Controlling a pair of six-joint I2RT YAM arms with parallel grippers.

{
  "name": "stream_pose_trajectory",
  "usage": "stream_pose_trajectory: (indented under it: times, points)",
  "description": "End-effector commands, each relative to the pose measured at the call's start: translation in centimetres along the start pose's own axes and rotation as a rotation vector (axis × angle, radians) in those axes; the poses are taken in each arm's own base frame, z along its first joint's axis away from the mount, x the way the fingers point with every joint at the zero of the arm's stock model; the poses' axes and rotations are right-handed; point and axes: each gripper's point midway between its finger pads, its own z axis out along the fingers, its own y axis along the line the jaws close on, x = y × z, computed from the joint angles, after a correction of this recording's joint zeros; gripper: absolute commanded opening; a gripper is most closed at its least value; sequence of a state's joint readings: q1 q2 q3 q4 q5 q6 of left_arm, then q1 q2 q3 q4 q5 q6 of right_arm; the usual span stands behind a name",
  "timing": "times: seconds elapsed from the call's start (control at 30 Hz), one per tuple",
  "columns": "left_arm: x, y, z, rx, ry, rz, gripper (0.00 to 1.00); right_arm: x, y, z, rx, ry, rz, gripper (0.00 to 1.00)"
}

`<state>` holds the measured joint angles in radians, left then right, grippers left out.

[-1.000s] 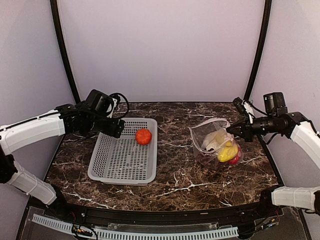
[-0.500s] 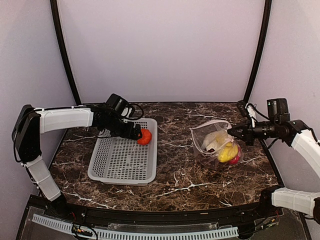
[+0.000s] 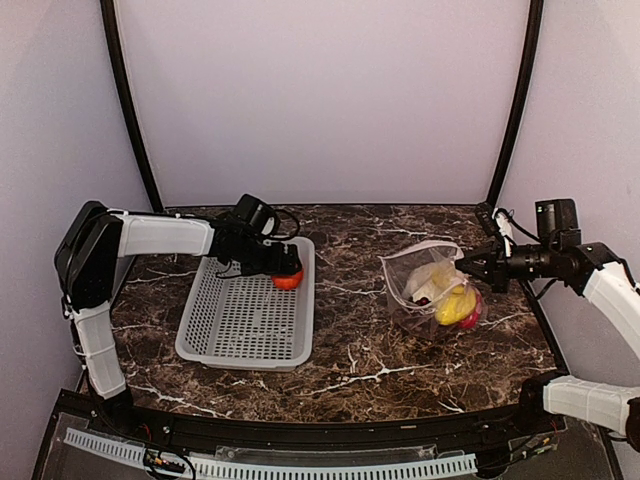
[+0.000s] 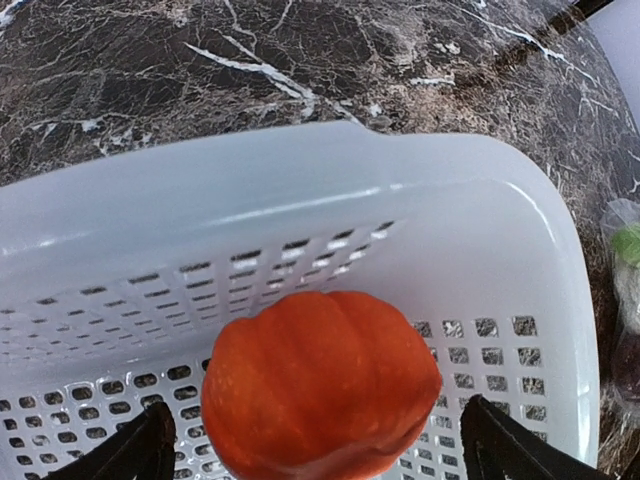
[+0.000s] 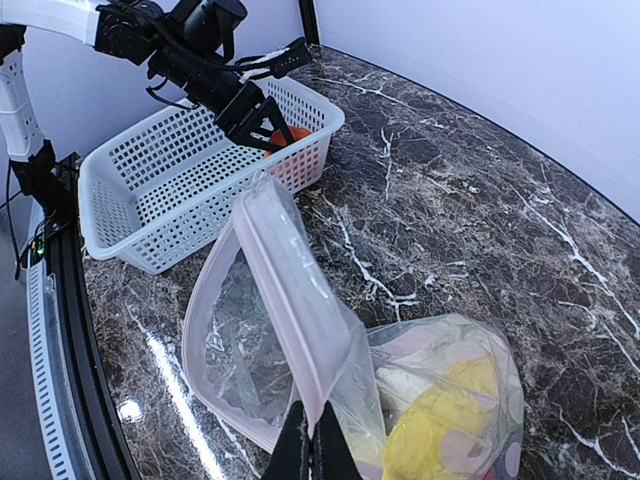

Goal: Place the food in the zip-top bag and seal the zipper
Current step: Pick up the fake vegetable from the bin, then place the fake vegetable in the zipper food storage bag.

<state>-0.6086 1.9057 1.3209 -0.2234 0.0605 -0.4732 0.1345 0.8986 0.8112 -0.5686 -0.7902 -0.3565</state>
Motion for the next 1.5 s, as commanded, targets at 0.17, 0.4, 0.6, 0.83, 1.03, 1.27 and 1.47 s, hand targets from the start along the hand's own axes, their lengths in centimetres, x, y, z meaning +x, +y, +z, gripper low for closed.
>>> stream_pose_trajectory:
  times: [0.17, 0.4, 0.6, 0.83, 1.03, 1.27, 1.47]
  points:
    - [-2.0, -0.5, 1.4, 0.011, -0.047, -0.104, 0.89, -0.1, -0.3, -0.1, 0.004, -0.016, -0.001, 0.00]
    - [-1.4, -1.3, 1.9, 0.052, 0.001, -0.122, 0.70, 0.0, -0.3, -0.1, 0.005, -0.016, 0.002, 0.00]
    - [-1.6, -1.9, -1.1, 0.071, -0.006, -0.106, 0.57, -0.1, -0.3, -0.1, 0.004, -0.018, 0.000, 0.00]
    - [-2.3, -2.7, -8.0, 0.102, -0.104, -0.064, 0.53, 0.0, -0.4, 0.1, -0.002, -0.011, 0.008, 0.00]
    - [-1.9, -6.1, -12.5, 0.172, -0.185, 0.034, 0.53, -0.3, -0.5, -0.3, 0.016, -0.005, -0.002, 0.00]
    - [-3.3, -16.6, -19.8, 0.382, -0.383, 0.242, 0.52, -1.6, -0.1, -1.2, 0.011, 0.030, -0.004, 0.00]
    - [-2.8, -22.9, -22.8, 0.514, -0.469, 0.367, 0.52, -3.2, 0.8, -2.1, -0.025, 0.040, 0.015, 0.00]
